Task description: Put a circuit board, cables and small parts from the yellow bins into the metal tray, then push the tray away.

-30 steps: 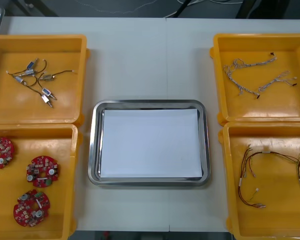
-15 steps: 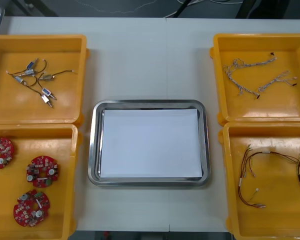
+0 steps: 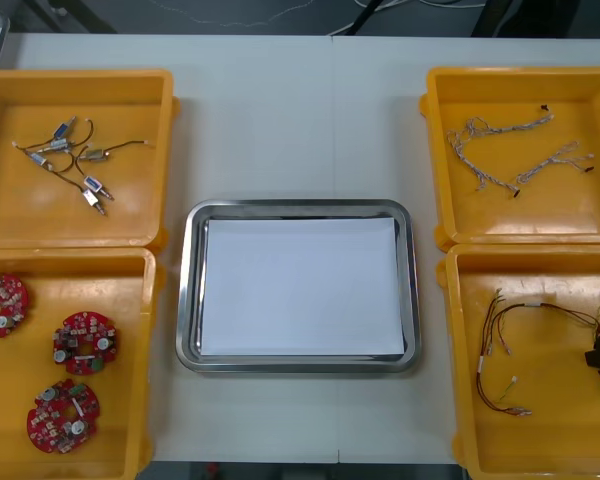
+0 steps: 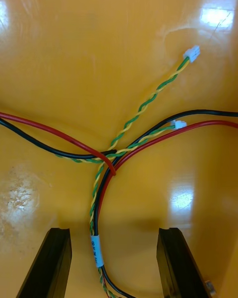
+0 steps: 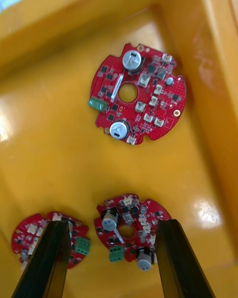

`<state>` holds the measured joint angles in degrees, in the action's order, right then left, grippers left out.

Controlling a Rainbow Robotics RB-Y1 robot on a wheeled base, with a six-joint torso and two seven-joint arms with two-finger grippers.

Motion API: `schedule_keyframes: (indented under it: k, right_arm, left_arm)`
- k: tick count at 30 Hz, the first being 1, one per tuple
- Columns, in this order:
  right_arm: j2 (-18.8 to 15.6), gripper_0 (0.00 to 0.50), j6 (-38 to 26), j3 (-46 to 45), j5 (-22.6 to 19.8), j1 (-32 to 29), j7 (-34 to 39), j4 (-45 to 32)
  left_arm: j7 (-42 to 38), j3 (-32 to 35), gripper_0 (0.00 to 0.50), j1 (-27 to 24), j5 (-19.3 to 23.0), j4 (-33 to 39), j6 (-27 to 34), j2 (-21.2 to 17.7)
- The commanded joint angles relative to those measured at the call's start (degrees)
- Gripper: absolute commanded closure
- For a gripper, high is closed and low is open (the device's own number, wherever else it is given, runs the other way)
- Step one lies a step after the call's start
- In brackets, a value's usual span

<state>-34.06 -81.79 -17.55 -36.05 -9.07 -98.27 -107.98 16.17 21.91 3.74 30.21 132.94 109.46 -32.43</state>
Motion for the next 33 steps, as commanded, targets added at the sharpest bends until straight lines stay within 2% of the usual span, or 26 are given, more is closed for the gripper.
schedule_keyframes:
  k: [1, 9, 13, 14, 15, 16, 18, 19, 21, 23, 33]
  right_arm:
    - [0.5, 0.0, 0.9, 1.2, 0.6, -1.5, -1.9, 0.3]
    - [0.6, 0.0, 1.3, 2.0, 0.6, -1.6, -1.8, 0.5]
    - [0.7, 0.0, 1.3, 2.0, 0.7, -1.5, -1.8, 0.5]
    - [0.7, 0.04, 1.2, 2.0, 0.7, -1.6, -1.8, 0.5]
    - [0.7, 0.104, 1.2, 2.0, 0.7, -1.5, -1.8, 0.5]
    - [0.7, 0.13, 1.2, 2.0, 0.7, -1.5, -1.7, 0.5]
    - [0.7, 0.229, 1.2, 2.1, 0.7, -1.6, -1.7, 0.5]
    - [0.7, 0.259, 1.2, 2.2, 0.7, -1.5, -1.7, 0.5]
    - [0.7, 0.426, 1.1, 2.2, 0.4, -1.6, -1.5, 0.6]
    - [0.8, 0.498, 1.2, 2.2, 0.3, -1.5, -1.7, 0.8]
    - [0.8, 0.5, 0.4, 1.6, -0.3, -0.8, -1.9, 0.2]
  left_arm:
    - [2.6, 0.2, 0.0, -1.0, -3.3, 1.2, 0.5, 5.4]
    - [1.9, 0.2, 0.0, -0.4, -9.3, 1.1, 0.5, 12.3]
    - [1.9, 0.2, 0.0, 0.7, -9.7, 1.1, 0.5, 13.6]
    - [1.9, 0.2, 0.0, 1.1, -9.6, 1.1, 0.4, 13.8]
    - [2.0, 0.2, 0.0, 1.4, -9.6, 1.1, 0.2, 14.1]
    - [2.1, 0.2, 0.0, 1.8, -9.7, 1.1, 0.2, 14.2]
    - [2.3, 0.2, 0.0, 3.1, -9.6, 1.1, -0.7, 14.9]
    - [2.3, 0.1, 0.0, 3.5, -9.6, 1.1, -1.0, 15.1]
    - [2.6, -0.1, 0.0, 4.6, -9.6, 1.1, -1.6, 15.6]
    - [2.7, -0.2, 0.0, 5.5, -9.7, 1.1, -1.8, 15.8]
    - [2.9, -2.5, 0.0, 6.5, -11.0, 0.7, -1.5, 17.0]
